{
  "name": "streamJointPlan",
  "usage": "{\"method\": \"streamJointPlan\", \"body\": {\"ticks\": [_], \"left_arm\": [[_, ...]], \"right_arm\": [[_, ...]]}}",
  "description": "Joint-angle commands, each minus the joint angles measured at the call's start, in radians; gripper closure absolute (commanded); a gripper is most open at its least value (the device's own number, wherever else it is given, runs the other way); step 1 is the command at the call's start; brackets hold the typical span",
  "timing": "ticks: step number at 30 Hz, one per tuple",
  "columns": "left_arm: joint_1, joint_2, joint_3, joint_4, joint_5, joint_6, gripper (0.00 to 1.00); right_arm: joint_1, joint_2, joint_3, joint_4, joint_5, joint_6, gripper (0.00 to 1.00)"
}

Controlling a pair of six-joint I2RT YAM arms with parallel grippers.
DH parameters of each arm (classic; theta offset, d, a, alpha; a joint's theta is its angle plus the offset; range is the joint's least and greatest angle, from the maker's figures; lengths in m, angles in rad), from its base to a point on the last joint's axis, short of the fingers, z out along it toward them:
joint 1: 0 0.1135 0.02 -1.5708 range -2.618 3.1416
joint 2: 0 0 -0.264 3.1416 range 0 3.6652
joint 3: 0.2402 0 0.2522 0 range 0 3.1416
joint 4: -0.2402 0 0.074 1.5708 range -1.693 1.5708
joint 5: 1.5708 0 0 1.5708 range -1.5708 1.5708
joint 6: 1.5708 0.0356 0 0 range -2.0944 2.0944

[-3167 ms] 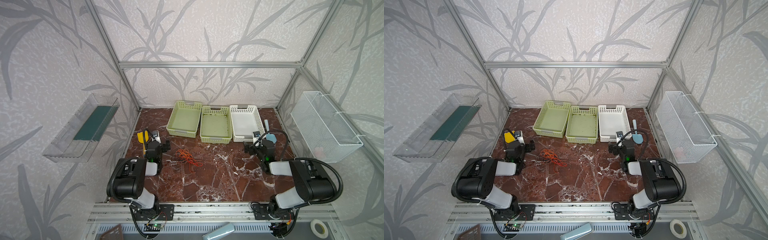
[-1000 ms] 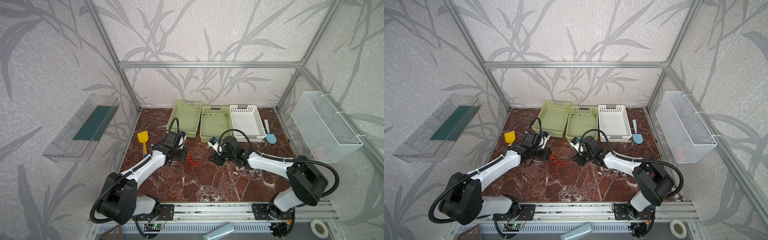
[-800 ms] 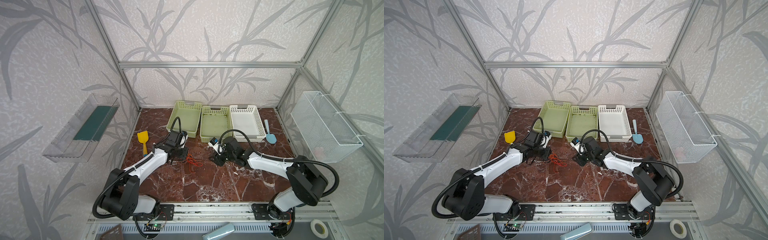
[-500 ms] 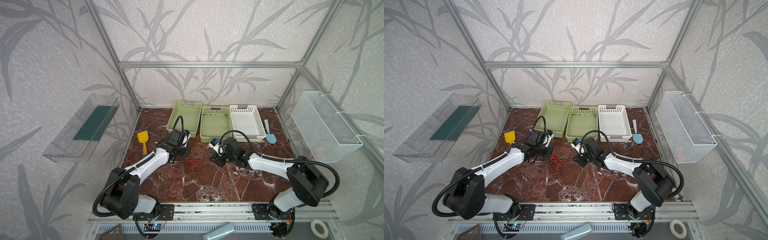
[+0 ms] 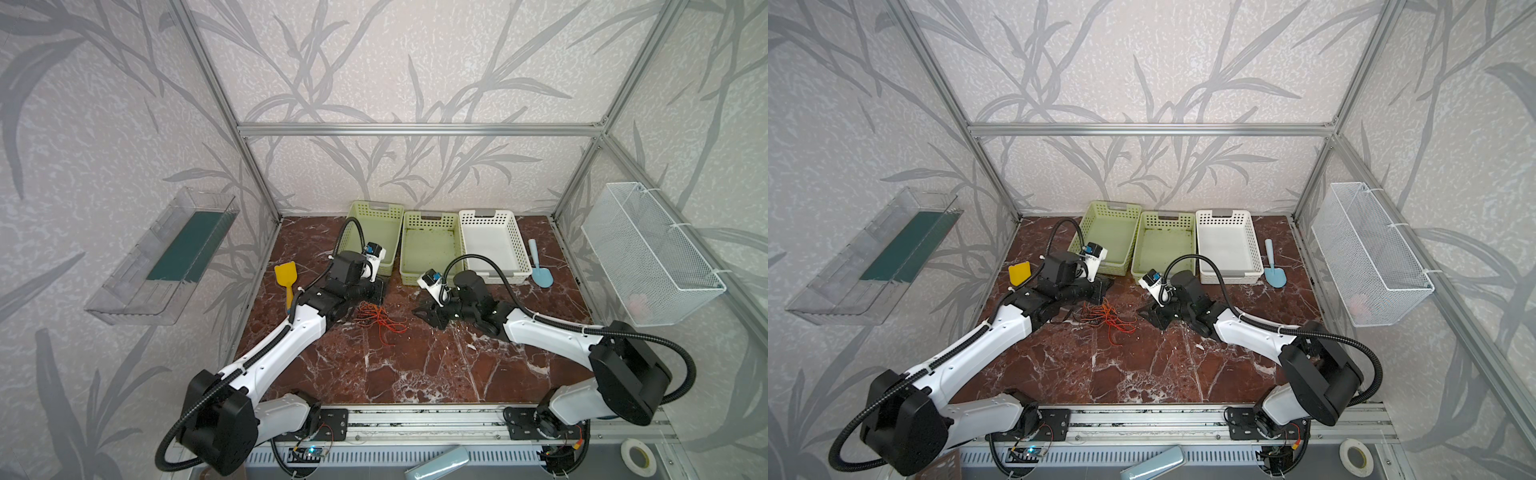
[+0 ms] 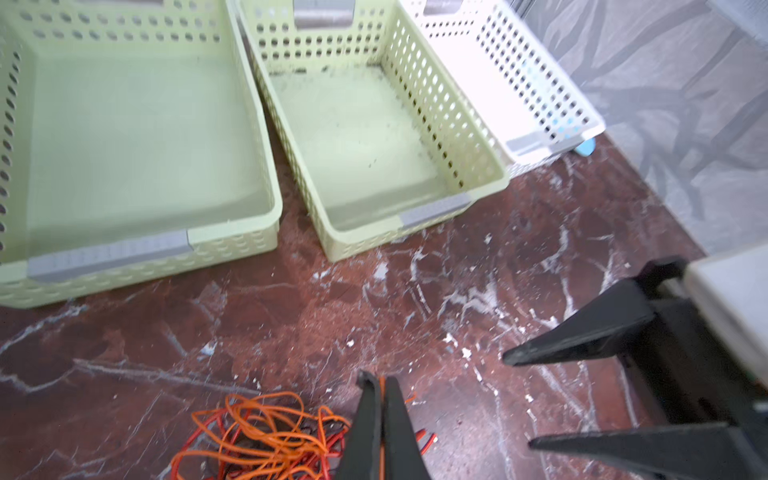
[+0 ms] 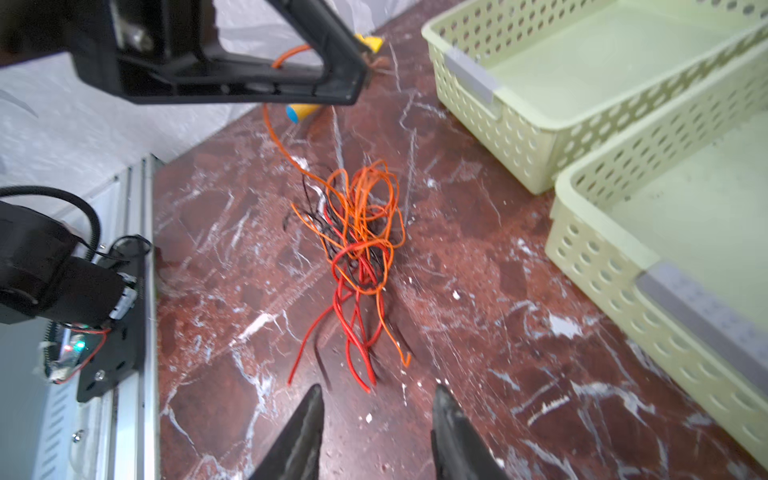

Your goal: Untangle the cables

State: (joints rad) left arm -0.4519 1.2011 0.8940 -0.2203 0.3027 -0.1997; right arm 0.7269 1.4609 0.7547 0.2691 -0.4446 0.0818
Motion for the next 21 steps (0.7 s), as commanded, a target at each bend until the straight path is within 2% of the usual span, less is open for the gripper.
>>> {"method": "streamJointPlan", "body": {"ticks": [1, 6, 9, 13, 17, 21], "left_arm": [[-0.008, -0.026, 0.033, 0.090, 0.037, -0.090, 1.00], [-0.022, -0.028, 0.038, 0.171, 0.026, -0.199, 1.00], [-0.038, -0.024, 0.047, 0.202, 0.014, -0.235, 1.00], [-0.058, -0.017, 0.067, 0.218, -0.014, -0.267, 1.00], [-0.076, -0.010, 0.098, 0.208, -0.031, -0.279, 1.00], [-0.088, -0.004, 0.107, 0.211, -0.046, -0.289, 1.00]], "right_arm": [[0.019, -0.024, -0.037, 0.192, -0.063, 0.040, 0.53], [0.075, 0.010, -0.053, 0.331, 0.002, 0.019, 0.44], [0.105, 0.055, -0.051, 0.432, 0.058, 0.029, 0.42], [0.136, 0.130, -0.012, 0.528, 0.096, 0.042, 0.42], [0.158, 0.194, 0.012, 0.587, 0.188, 0.073, 0.43], [0.161, 0.237, -0.018, 0.740, 0.241, 0.102, 0.46]]}}
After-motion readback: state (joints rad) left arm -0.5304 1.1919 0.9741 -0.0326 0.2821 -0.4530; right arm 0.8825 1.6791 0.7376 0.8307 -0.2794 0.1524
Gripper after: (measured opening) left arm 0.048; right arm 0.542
